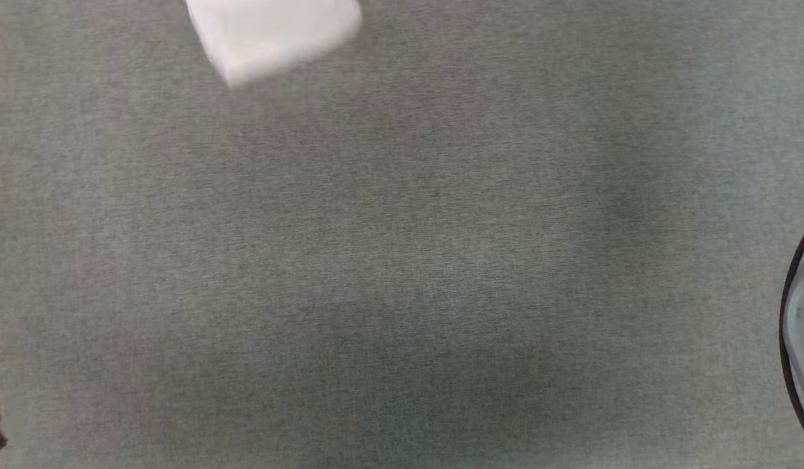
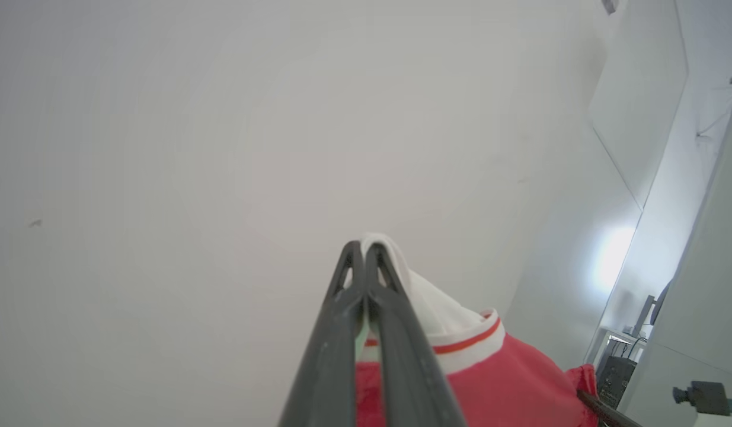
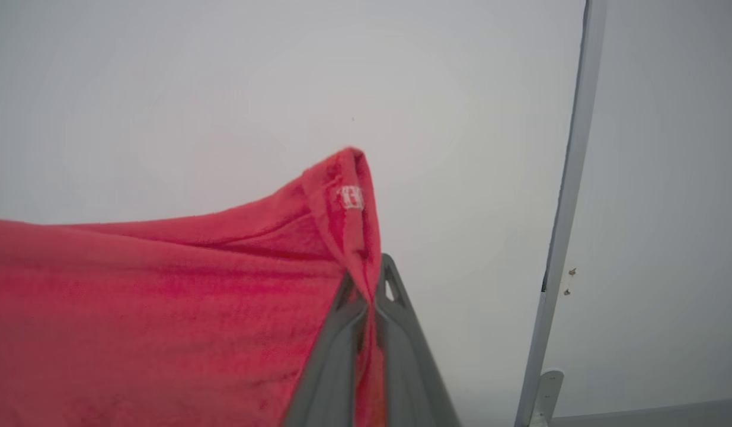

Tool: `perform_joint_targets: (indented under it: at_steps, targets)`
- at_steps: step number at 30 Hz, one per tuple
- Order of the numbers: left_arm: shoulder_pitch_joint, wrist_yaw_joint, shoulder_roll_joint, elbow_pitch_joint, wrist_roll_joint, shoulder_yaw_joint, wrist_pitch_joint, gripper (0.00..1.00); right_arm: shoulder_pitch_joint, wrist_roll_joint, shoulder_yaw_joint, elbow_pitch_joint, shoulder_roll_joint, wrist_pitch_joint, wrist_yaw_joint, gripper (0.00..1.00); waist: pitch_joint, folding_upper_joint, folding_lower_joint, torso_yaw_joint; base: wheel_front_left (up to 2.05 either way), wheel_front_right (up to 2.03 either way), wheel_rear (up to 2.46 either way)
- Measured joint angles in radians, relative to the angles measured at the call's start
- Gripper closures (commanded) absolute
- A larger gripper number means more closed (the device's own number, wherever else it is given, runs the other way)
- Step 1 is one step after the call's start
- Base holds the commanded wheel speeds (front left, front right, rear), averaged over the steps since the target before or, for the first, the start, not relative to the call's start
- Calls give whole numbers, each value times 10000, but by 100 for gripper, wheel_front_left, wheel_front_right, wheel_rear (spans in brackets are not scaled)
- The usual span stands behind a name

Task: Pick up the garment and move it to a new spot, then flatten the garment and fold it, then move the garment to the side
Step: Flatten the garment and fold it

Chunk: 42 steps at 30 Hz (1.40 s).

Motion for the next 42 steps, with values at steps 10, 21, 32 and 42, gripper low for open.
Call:
perform_joint_targets:
  at_steps: [10,21,32,42]
  targets:
    - [1712,4,-42,-633,-1258,-320,-224,100,1011,-234,566,846,-27,-374,-6,100,-209,0,0,28,0,0,0]
    - [8185,8,336,-4293,-1935,-677,-477,100,5827,1406,2349,-976,-936,-52,-23,100,-626,0,0,318,0,0,0]
    - [13008,6,407,-6700,-1455,-633,-930,100,11343,3024,1639,-5313,-1386,1267,-33,100,-1147,0,0,772,0,0,0]
    - [15195,8,1007,-7971,-907,-368,-1011,100,14754,3407,803,-8130,-918,2142,-33,100,-1271,1,0,967,0,0,0]
